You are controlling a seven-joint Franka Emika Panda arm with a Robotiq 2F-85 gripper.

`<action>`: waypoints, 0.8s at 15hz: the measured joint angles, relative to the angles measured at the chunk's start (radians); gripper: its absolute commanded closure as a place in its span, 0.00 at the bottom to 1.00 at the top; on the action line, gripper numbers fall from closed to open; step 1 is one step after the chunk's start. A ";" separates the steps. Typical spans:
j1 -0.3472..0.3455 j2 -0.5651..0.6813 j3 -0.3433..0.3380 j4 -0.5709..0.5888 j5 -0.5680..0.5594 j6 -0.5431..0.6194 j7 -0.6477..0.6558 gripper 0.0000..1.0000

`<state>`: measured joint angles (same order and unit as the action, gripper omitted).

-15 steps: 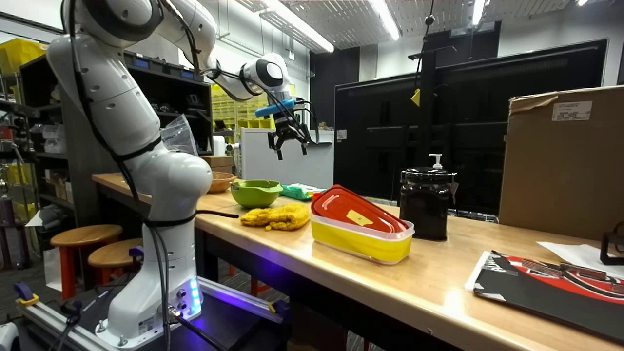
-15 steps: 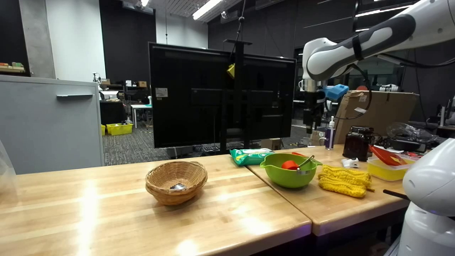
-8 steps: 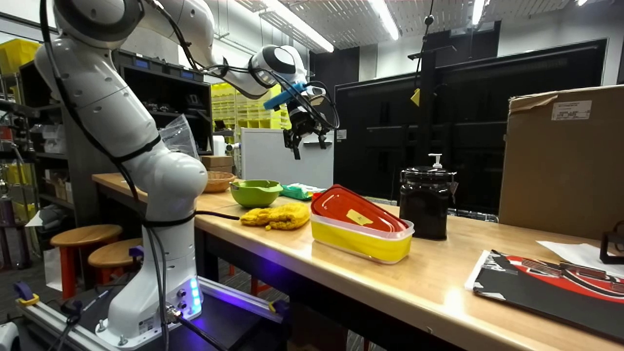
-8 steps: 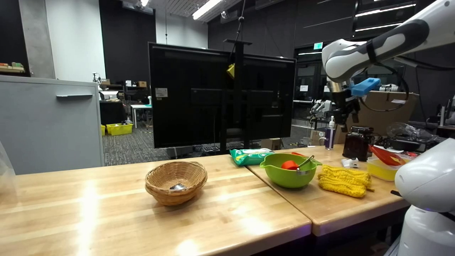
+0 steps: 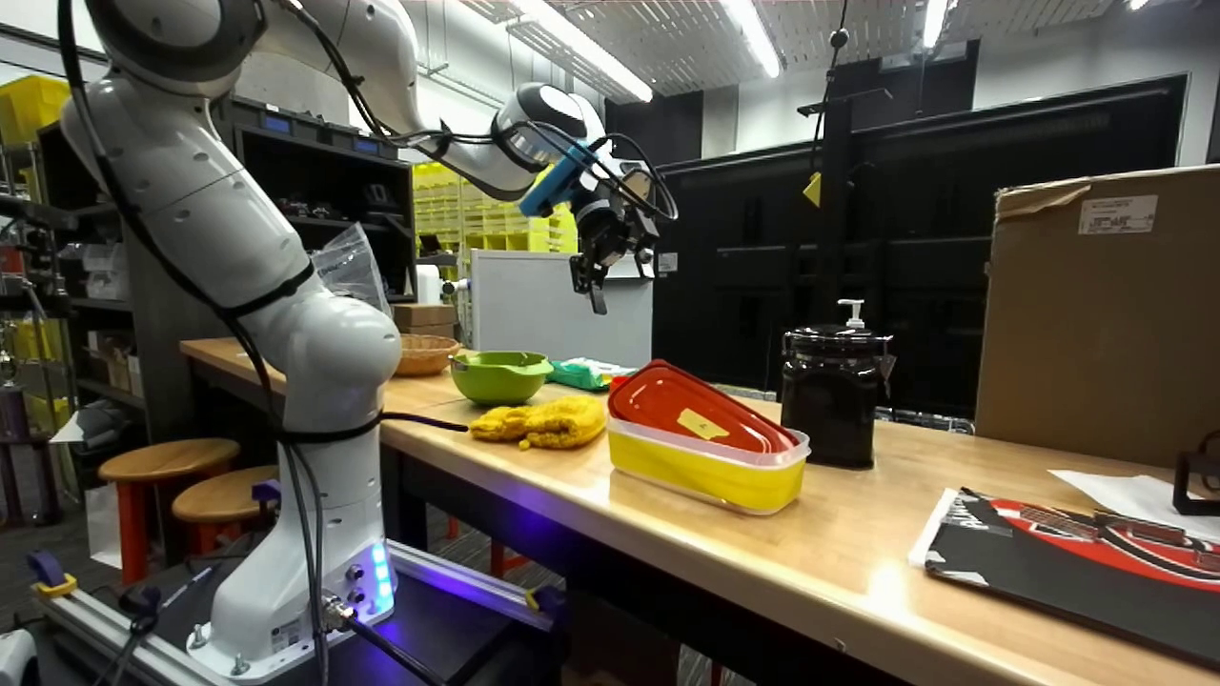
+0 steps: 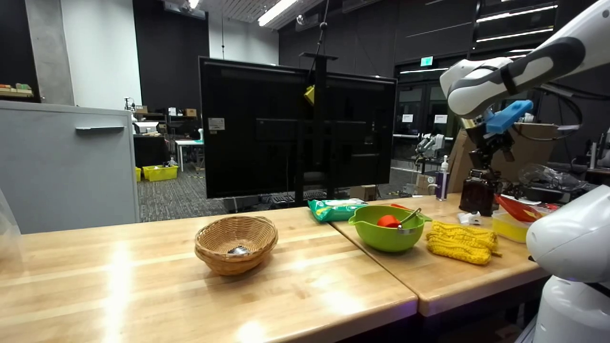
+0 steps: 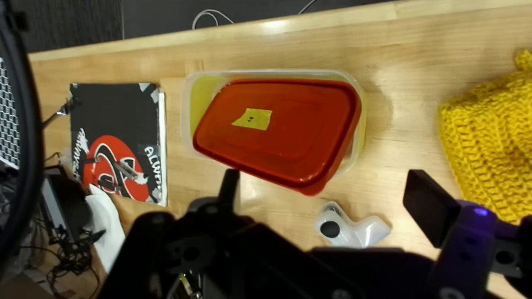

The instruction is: Put the red lid on the counter.

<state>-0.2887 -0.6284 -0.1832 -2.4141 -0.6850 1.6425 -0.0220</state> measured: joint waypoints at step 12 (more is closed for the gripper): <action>0.003 0.000 0.000 -0.129 -0.127 -0.040 0.213 0.00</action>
<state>-0.2858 -0.6285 -0.1831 -2.5434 -0.8116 1.6027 0.1915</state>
